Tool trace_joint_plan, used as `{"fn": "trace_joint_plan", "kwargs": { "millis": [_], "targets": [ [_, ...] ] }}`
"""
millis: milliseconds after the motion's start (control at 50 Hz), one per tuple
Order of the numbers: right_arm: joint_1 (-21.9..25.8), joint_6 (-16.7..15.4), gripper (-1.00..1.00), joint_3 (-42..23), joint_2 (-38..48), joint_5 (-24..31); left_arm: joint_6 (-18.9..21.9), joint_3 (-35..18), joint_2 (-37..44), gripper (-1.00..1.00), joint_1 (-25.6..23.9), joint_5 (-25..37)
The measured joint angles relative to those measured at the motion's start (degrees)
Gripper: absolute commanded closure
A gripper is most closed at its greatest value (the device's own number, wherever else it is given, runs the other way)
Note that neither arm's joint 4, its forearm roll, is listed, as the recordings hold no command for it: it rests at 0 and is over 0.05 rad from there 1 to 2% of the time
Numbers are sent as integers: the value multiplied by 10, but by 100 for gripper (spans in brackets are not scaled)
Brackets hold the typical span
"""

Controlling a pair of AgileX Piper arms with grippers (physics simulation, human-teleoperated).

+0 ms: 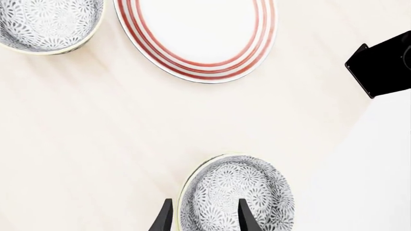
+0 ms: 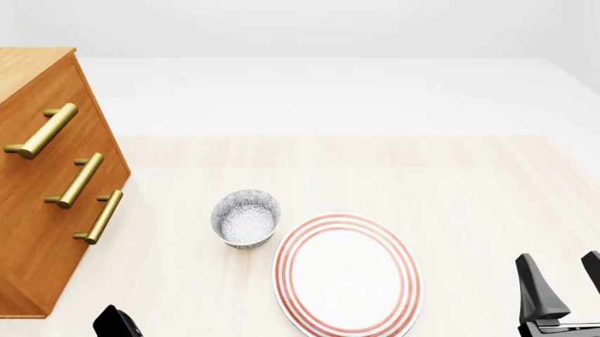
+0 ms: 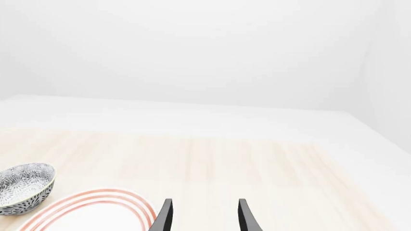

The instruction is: Stack the bowl in the middle on the bowl at the back.

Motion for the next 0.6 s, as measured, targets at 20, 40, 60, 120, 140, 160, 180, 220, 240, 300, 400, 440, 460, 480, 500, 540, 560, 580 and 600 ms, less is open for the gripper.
{"fn": "trace_joint_plan", "kwargs": {
  "millis": [20, 40, 60, 120, 140, 160, 180, 220, 240, 300, 400, 440, 460, 480, 500, 540, 560, 580, 600],
  "targets": [
    [0, 0, -100, 0, 0, 0, 0, 0, 0, -100, 0, 0],
    [0, 0, -100, 0, 0, 0, 0, 0, 0, -100, -1, -1],
    [0, 0, -100, 0, 0, 0, 0, 0, 1, -100, -1, -1],
    [0, 0, -100, 0, 0, 0, 0, -1, -2, -100, 0, 3],
    [0, 0, -100, 0, 0, 0, 0, -3, -4, -100, 0, 5],
    [0, 0, -100, 0, 0, 0, 1, -5, -7, -100, 1, 10],
    [0, 0, -100, 0, 0, 0, 2, -7, -10, -100, 2, 13],
    [0, -1, -100, 0, 0, 0, 4, -11, -17, -100, 6, 23],
    [0, -1, -100, 0, 0, 0, 6, -14, -21, -100, 8, 29],
    [0, -1, -100, 0, 0, 0, 12, -23, -37, -100, 16, 51],
    [0, -1, -100, 0, 0, 0, 23, -44, -65, -100, 30, 93],
    [0, -2, -100, 0, 0, 0, 28, -56, -76, -100, 36, 111],
    [0, -2, -100, 0, 0, 0, 30, -61, -82, -100, 39, 120],
    [0, -2, -100, 0, 0, 0, 32, -67, -87, -100, 41, 129],
    [0, -2, -100, 0, 0, 0, 34, -73, -92, -100, 44, 137],
    [1, -2, -100, 0, 0, 0, 37, -84, -101, -100, 48, 153],
    [1, -2, -100, 0, 0, 0, 39, -90, -106, -100, 51, 161],
    [1, -2, -100, 0, 0, 0, 41, -96, -110, -100, 53, 169],
    [1, -2, -100, 0, 0, 0, 43, -102, -115, -100, 56, 177]
  ]
}}
